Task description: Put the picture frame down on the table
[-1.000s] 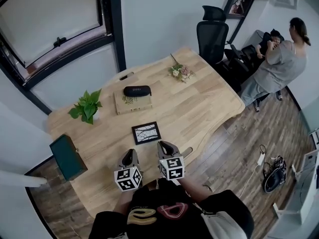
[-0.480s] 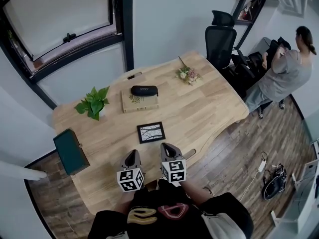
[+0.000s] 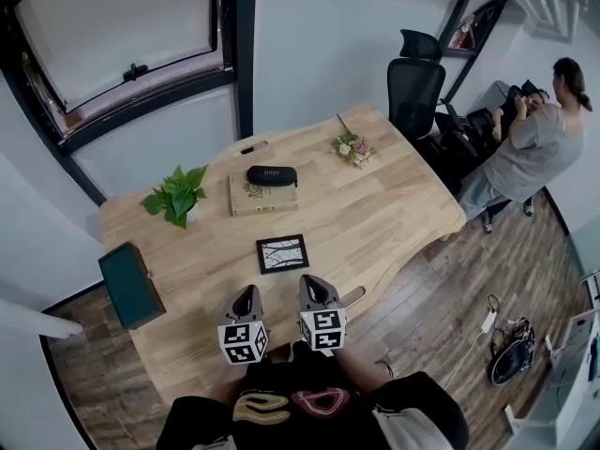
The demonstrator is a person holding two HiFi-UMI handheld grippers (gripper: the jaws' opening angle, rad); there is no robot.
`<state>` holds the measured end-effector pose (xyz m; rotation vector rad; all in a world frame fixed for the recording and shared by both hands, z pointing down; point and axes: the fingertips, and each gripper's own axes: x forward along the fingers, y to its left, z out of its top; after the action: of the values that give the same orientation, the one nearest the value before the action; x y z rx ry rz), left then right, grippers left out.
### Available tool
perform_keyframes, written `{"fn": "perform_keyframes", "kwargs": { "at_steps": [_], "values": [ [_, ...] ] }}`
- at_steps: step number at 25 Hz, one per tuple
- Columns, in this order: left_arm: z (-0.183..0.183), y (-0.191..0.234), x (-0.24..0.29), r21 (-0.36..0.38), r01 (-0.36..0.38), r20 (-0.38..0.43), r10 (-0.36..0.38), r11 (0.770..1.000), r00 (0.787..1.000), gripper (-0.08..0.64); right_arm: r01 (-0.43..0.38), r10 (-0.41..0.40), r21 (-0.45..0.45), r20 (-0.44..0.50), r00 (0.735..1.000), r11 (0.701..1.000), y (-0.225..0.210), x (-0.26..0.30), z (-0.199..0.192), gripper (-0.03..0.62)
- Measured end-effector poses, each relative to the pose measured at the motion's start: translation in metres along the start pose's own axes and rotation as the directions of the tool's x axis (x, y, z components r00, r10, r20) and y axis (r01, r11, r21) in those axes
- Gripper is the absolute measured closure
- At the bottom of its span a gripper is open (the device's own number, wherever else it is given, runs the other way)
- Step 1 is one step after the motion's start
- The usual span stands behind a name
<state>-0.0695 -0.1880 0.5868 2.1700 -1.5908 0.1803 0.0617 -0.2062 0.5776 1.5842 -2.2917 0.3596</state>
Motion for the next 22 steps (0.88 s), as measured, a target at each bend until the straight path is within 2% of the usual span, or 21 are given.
{"fn": "perform_keyframes", "kwargs": {
  "at_steps": [3, 7, 11, 22],
  "values": [
    [0.0018, 0.0005, 0.0017, 0.006, 0.001, 0.009, -0.001, 1.000, 1.000, 0.541, -0.001, 0.001, -0.041, 0.009, 1.000, 0.999, 0.0021, -0.0003, 0.0011, 0.581],
    [0.0057, -0.0003, 0.0043, 0.002, 0.001, 0.024, -0.001, 1.000, 1.000, 0.541, -0.005, 0.005, -0.004, -0.011, 1.000, 1.000, -0.0018, 0.0011, -0.0015, 0.583],
    [0.0080, 0.0026, 0.0058, -0.011, -0.008, 0.035, 0.009, 1.000, 0.999, 0.541, -0.012, 0.012, -0.016, -0.012, 1.000, 1.000, -0.0017, 0.0048, 0.0002, 0.583],
    [0.0025, -0.0026, 0.0102, 0.025, -0.022, 0.011, 0.022, 0.999, 1.000, 0.541, -0.028, 0.028, -0.067, 0.004, 1.000, 0.997, -0.0004, 0.0066, 0.0027, 0.583]
  ]
}}
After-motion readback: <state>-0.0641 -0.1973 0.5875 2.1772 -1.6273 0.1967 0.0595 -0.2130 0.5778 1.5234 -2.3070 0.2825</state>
